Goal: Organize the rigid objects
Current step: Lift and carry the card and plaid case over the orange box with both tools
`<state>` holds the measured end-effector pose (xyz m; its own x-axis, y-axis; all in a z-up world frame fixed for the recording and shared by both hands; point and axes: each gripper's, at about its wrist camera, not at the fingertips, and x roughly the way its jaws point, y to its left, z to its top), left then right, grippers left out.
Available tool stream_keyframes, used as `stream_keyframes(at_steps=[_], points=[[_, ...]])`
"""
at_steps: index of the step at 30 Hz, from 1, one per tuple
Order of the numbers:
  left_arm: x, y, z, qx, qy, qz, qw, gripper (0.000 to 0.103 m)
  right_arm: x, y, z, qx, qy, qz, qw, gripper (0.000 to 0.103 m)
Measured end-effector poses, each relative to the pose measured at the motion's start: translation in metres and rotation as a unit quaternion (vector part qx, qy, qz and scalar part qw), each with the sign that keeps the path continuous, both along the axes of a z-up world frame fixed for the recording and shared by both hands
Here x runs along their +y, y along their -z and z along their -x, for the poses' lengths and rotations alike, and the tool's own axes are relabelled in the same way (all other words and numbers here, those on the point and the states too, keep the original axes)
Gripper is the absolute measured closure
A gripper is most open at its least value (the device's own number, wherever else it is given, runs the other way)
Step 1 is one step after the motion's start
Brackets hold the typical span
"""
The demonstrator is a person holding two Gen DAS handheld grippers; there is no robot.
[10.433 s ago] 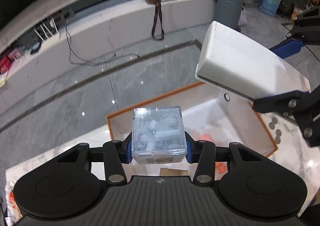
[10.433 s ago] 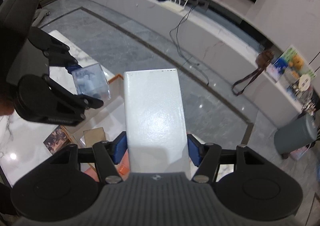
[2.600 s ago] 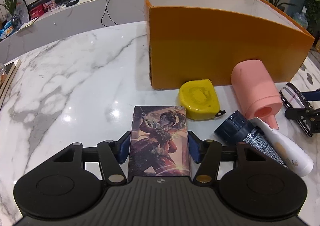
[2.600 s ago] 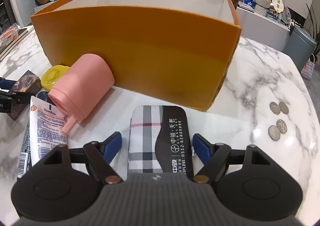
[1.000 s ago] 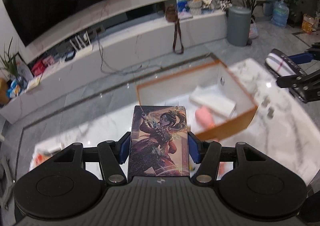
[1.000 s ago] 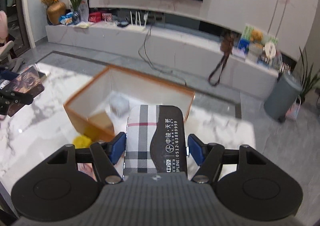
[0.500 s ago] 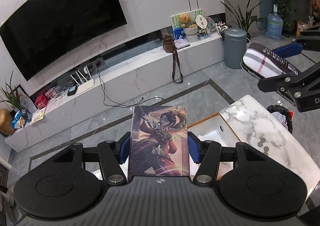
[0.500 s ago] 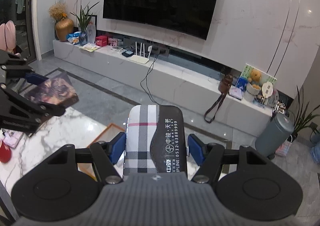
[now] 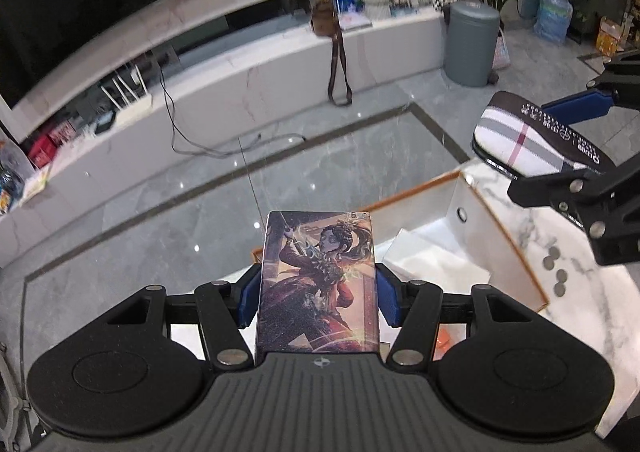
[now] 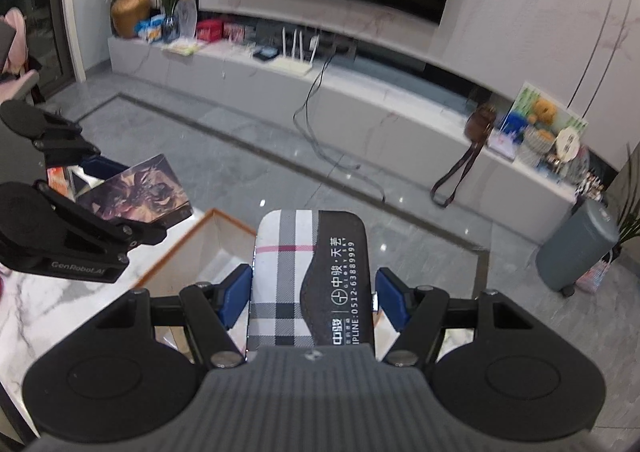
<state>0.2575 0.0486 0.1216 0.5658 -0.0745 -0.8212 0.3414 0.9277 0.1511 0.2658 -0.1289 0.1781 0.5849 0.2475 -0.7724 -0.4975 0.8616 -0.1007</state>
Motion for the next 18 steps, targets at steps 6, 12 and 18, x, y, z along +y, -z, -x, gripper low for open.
stream_keyframes(at_steps=[6, 12, 18], points=[[0.0, 0.052, -0.021, 0.042, 0.007, -0.011, 0.999, 0.037, 0.012, 0.051, -0.028, 0.034, -0.001, 0.006, 0.999, 0.036], [-0.009, 0.104, -0.031, 0.093, 0.022, -0.053, 0.994, 0.037, 0.019, 0.098, -0.05, 0.065, 0.003, 0.013, 0.998, 0.036], [-0.016, 0.129, -0.04, 0.121, 0.046, 0.011, 0.9915, 0.037, 0.019, 0.138, -0.063, 0.095, 0.011, 0.015, 0.995, 0.036]])
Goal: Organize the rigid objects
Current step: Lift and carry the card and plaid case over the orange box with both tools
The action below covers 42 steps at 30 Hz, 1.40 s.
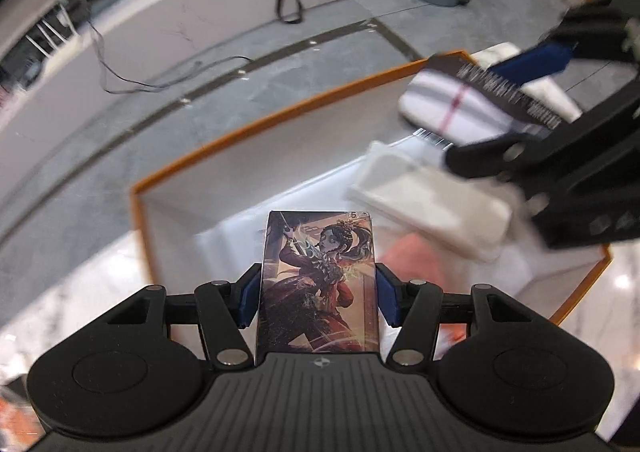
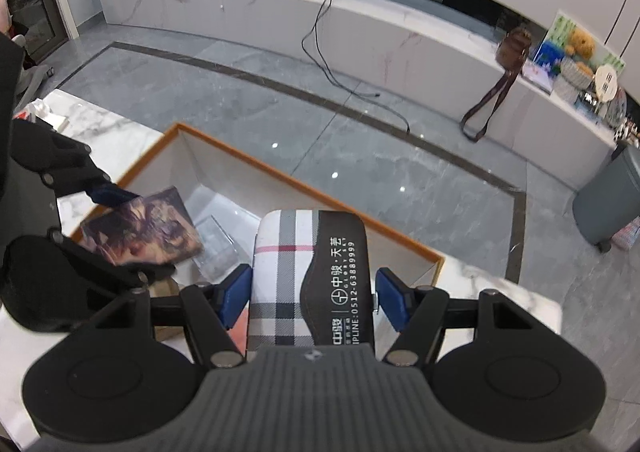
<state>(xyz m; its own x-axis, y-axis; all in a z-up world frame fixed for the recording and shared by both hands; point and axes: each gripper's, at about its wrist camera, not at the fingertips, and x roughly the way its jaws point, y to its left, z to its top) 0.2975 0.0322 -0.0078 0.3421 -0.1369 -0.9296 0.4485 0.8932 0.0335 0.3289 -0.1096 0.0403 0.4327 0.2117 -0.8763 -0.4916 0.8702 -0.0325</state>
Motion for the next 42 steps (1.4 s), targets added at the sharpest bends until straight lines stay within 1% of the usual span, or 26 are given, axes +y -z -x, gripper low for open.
stream_keyframes(at_steps=[5, 8, 13, 17, 19, 22, 24, 26, 27, 29, 31, 33, 37, 42], points=[[-0.002, 0.017, -0.012, 0.023, -0.018, 0.05, 0.9983, 0.037, -0.003, 0.026, -0.011, 0.017, 0.004, -0.001, 1.0, 0.036], [-0.006, 0.029, -0.015, 0.034, -0.021, 0.064, 0.9971, 0.037, -0.005, 0.037, -0.017, 0.024, 0.01, -0.002, 1.0, 0.036], [-0.01, 0.047, -0.02, 0.038, -0.024, 0.062, 0.9971, 0.037, -0.006, 0.053, -0.023, 0.034, 0.012, 0.0, 0.999, 0.036], [-0.004, 0.052, -0.025, 0.038, -0.038, 0.075, 0.9957, 0.037, -0.005, 0.063, -0.028, 0.038, 0.018, -0.002, 0.999, 0.036], [0.0, 0.052, -0.026, 0.035, -0.042, 0.075, 0.9956, 0.037, -0.004, 0.066, -0.03, 0.04, 0.02, -0.002, 0.999, 0.036], [0.004, 0.055, -0.028, 0.031, -0.05, 0.054, 0.9968, 0.037, -0.004, 0.07, -0.032, 0.042, 0.024, -0.002, 0.999, 0.036], [0.009, 0.059, -0.031, 0.032, -0.066, 0.039, 0.9966, 0.037, -0.003, 0.073, -0.033, 0.042, 0.023, 0.001, 0.999, 0.036], [0.016, 0.059, -0.035, 0.033, -0.087, 0.038, 0.9949, 0.037, -0.001, 0.075, -0.034, 0.044, 0.022, 0.004, 0.999, 0.036], [0.016, 0.058, -0.036, 0.031, -0.09, 0.029, 0.995, 0.037, 0.001, 0.077, -0.034, 0.044, 0.022, 0.007, 0.999, 0.036], [0.013, 0.063, -0.039, 0.034, -0.088, -0.003, 0.9955, 0.037, 0.005, 0.081, -0.034, 0.047, 0.021, 0.014, 0.999, 0.036], [0.009, 0.066, -0.04, 0.037, -0.083, -0.018, 0.9957, 0.037, 0.008, 0.085, -0.034, 0.048, 0.021, 0.02, 0.998, 0.036], [0.005, 0.067, -0.042, 0.033, -0.079, -0.03, 0.9959, 0.037, 0.01, 0.089, -0.036, 0.049, 0.037, 0.029, 0.998, 0.036], [-0.001, 0.068, -0.04, 0.018, -0.067, -0.05, 0.9963, 0.037, 0.008, 0.094, -0.042, 0.055, 0.05, 0.027, 0.997, 0.036], [-0.016, 0.076, -0.039, 0.007, -0.037, -0.084, 0.9957, 0.037, 0.01, 0.104, -0.043, 0.057, 0.044, 0.037, 0.997, 0.036]])
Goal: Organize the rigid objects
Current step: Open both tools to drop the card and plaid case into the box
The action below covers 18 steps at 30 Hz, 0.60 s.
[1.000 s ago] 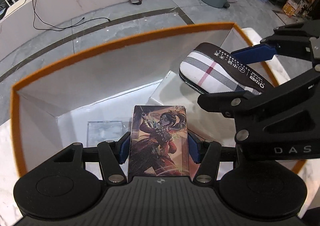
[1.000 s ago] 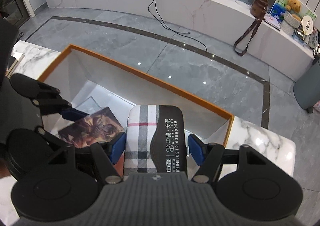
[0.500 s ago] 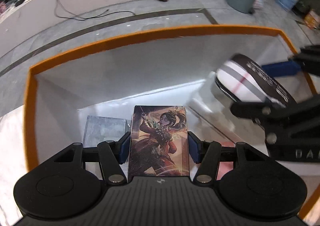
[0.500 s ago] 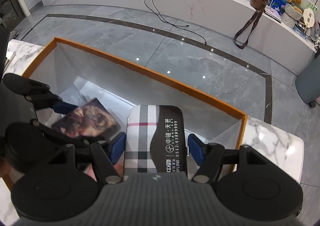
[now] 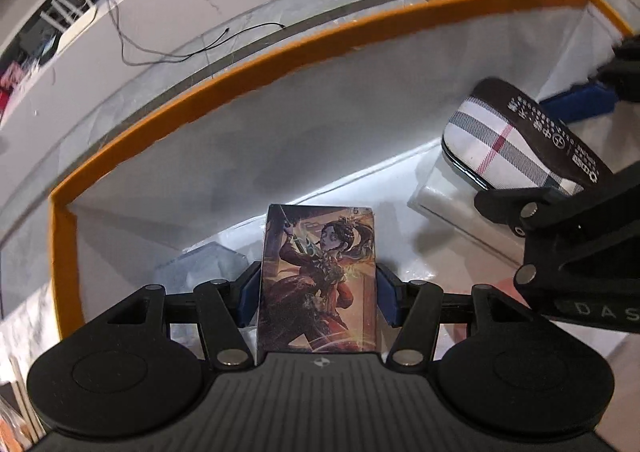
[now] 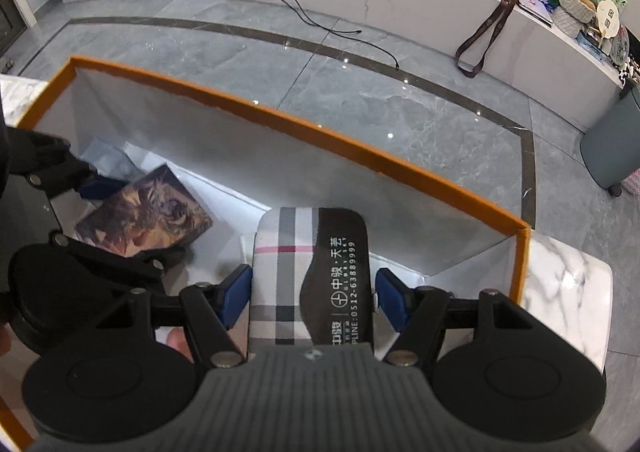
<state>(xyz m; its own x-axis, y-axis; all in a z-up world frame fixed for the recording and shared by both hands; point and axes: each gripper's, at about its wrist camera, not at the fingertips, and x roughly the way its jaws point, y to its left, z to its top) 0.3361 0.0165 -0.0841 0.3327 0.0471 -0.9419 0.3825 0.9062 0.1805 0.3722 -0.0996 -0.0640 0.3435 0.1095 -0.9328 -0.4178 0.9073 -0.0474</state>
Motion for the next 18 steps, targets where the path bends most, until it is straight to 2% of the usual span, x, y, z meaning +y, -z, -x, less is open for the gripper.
stream_keyframes(at_steps=[2, 6, 18], points=[[0.002, 0.001, 0.001, 0.0, -0.007, 0.002, 1.0, 0.032, 0.001, 0.004, 0.002, -0.003, -0.011, 0.009, 1.0, 0.036], [0.01, 0.002, -0.002, 0.009, -0.009, 0.021, 0.9997, 0.032, -0.001, 0.005, 0.001, 0.002, 0.0, -0.002, 1.0, 0.036], [0.007, 0.002, -0.009, 0.041, -0.002, 0.013, 0.9991, 0.031, 0.002, 0.001, 0.0, 0.009, -0.008, 0.005, 1.0, 0.036]])
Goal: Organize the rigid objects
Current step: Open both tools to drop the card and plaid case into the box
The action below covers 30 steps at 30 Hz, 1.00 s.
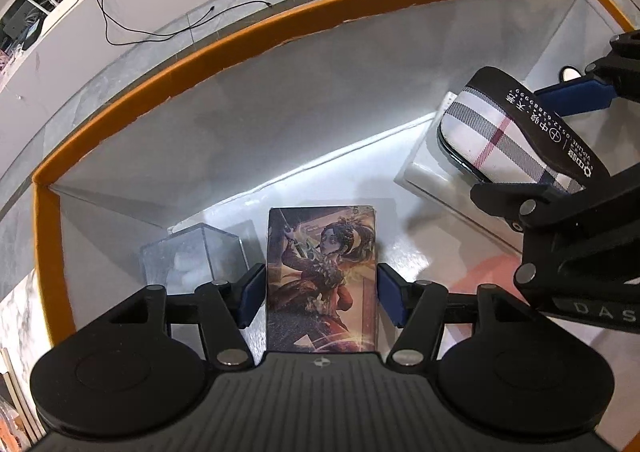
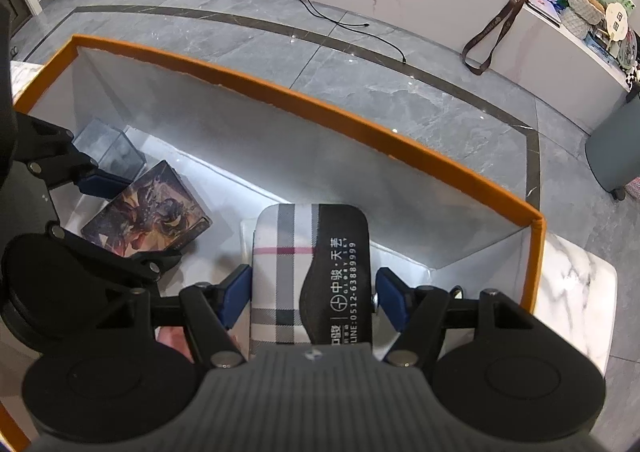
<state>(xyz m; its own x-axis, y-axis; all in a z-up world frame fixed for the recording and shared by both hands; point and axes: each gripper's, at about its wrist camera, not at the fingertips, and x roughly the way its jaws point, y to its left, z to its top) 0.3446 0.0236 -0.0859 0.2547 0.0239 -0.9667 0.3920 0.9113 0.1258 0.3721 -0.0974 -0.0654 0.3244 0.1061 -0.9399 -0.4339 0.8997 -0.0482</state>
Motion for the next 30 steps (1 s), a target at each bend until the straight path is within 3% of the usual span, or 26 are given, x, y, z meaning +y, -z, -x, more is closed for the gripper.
stream_keyframes(at_steps=[2, 6, 8, 10, 15, 24, 30], points=[[0.001, -0.006, 0.001, -0.008, 0.004, -0.005, 0.9999, 0.024, -0.001, -0.004, 0.001, 0.0, -0.001, -0.002, 1.0, 0.036], [0.002, -0.02, 0.004, -0.019, 0.009, -0.003, 0.9998, 0.024, -0.004, -0.015, 0.002, 0.005, 0.004, -0.016, 1.0, 0.036], [0.003, -0.028, 0.006, -0.025, 0.008, -0.002, 0.9997, 0.017, -0.005, -0.021, 0.003, 0.007, 0.005, -0.021, 1.0, 0.036], [0.004, -0.035, 0.009, -0.034, 0.004, 0.002, 0.9994, 0.014, -0.007, -0.031, 0.005, -0.008, 0.007, -0.01, 1.0, 0.027], [0.0, -0.056, 0.014, -0.043, 0.003, 0.023, 0.9988, 0.014, -0.016, -0.059, 0.011, -0.022, 0.016, -0.028, 0.999, 0.023], [-0.025, -0.104, 0.044, -0.071, 0.028, 0.015, 0.997, 0.013, -0.021, -0.109, 0.036, -0.056, 0.017, -0.022, 0.998, 0.02], [-0.027, -0.152, 0.073, -0.102, 0.031, 0.0, 0.9943, 0.013, -0.026, -0.156, 0.066, -0.083, 0.012, -0.019, 0.996, 0.018]])
